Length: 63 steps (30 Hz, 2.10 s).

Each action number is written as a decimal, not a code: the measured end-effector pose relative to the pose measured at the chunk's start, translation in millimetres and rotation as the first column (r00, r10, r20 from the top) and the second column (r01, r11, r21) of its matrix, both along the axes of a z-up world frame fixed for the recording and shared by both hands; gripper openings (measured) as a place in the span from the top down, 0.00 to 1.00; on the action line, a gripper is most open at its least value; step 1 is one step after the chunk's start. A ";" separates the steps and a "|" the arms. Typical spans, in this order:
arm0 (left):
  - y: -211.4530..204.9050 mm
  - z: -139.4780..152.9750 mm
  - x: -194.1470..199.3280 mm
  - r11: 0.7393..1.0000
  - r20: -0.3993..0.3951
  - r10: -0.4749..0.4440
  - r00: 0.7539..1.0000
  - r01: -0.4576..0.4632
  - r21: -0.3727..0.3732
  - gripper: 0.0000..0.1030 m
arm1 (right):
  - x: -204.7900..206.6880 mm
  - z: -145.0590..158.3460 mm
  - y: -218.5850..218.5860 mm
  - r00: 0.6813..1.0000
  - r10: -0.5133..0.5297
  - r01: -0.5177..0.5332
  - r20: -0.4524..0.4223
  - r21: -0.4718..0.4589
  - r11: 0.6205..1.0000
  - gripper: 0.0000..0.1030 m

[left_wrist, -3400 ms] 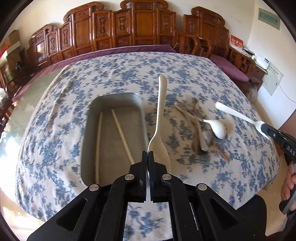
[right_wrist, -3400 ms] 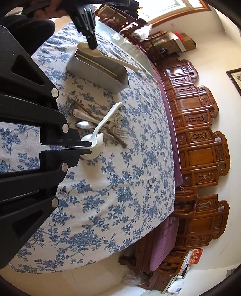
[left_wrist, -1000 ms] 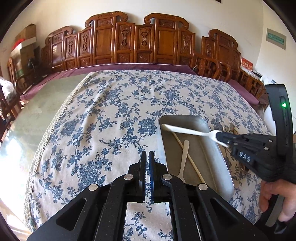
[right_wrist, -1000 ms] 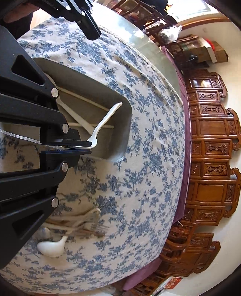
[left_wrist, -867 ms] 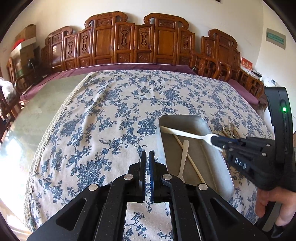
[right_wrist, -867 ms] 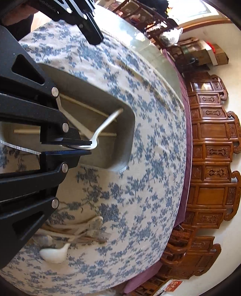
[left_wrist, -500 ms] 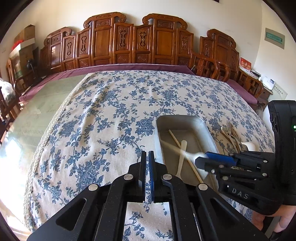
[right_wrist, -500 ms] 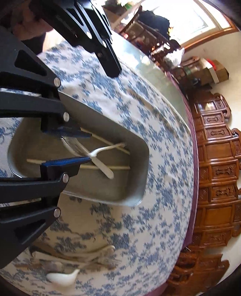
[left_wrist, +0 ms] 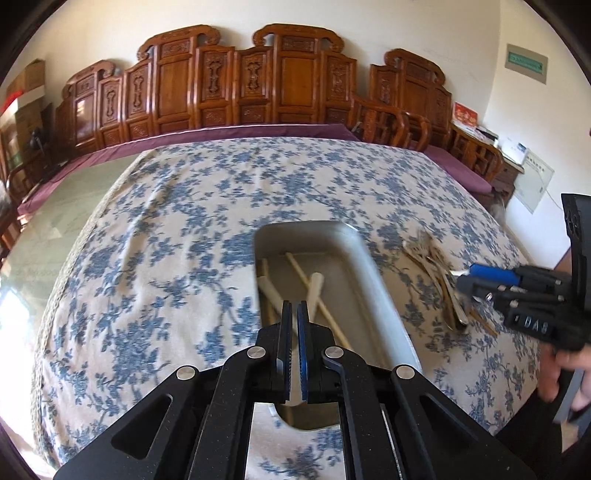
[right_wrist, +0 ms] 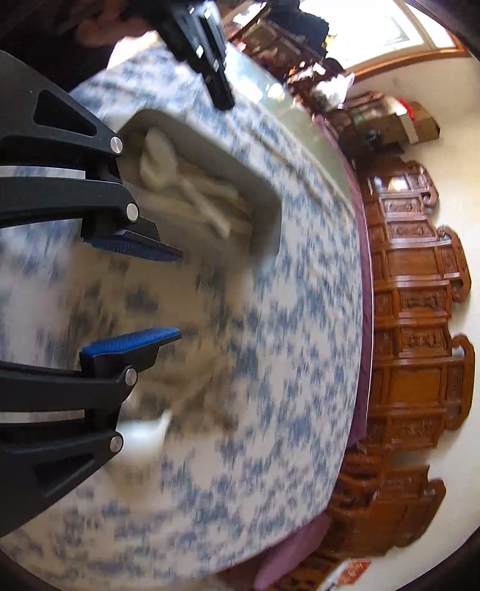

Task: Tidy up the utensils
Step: 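Grasp metal forks and spoons from the pile with the right tool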

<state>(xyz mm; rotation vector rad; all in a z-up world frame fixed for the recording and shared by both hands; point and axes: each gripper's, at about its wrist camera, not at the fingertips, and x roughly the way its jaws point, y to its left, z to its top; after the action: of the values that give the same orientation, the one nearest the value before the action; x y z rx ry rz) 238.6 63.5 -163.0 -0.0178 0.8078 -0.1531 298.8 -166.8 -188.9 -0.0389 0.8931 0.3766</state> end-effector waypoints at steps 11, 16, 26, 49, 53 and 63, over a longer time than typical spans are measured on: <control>-55.0 -5.7 -3.3 0.994 -0.004 -0.107 0.994 0.107 0.021 0.70 | 8.2 -14.0 -76.6 0.994 -0.105 0.105 0.022 -0.015 0.994 0.61; -73.0 -11.7 -3.0 0.991 -0.025 -0.131 0.991 0.132 0.025 0.70 | 10.7 -30.3 -76.4 0.993 -0.115 0.115 0.000 0.034 0.993 0.61; -103.0 -18.7 -3.6 0.985 -0.031 -0.170 0.985 0.171 0.032 0.70 | 35.3 -45.5 -43.8 0.999 -0.032 0.035 -0.037 0.072 0.997 0.86; -118.8 -29.7 -3.8 0.980 -0.057 -0.193 0.979 0.196 0.044 0.70 | 63.5 -70.6 -42.4 0.984 -0.087 0.098 -0.153 0.067 0.993 0.84; -119.6 -31.1 -4.5 0.980 -0.059 -0.191 0.980 0.193 0.049 0.70 | 74.6 -75.0 -47.1 0.977 -0.105 0.128 -0.184 0.118 0.985 0.79; -125.0 -35.8 -4.3 0.981 -0.066 -0.175 0.982 0.180 0.070 0.70 | 75.9 -73.5 -49.5 0.974 -0.075 0.119 -0.213 0.198 0.973 0.94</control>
<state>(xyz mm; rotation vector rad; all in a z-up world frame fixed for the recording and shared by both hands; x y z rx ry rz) 234.3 -61.6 -198.8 0.1225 0.8743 -0.2920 374.7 -216.3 -262.4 0.2419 1.0500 0.3858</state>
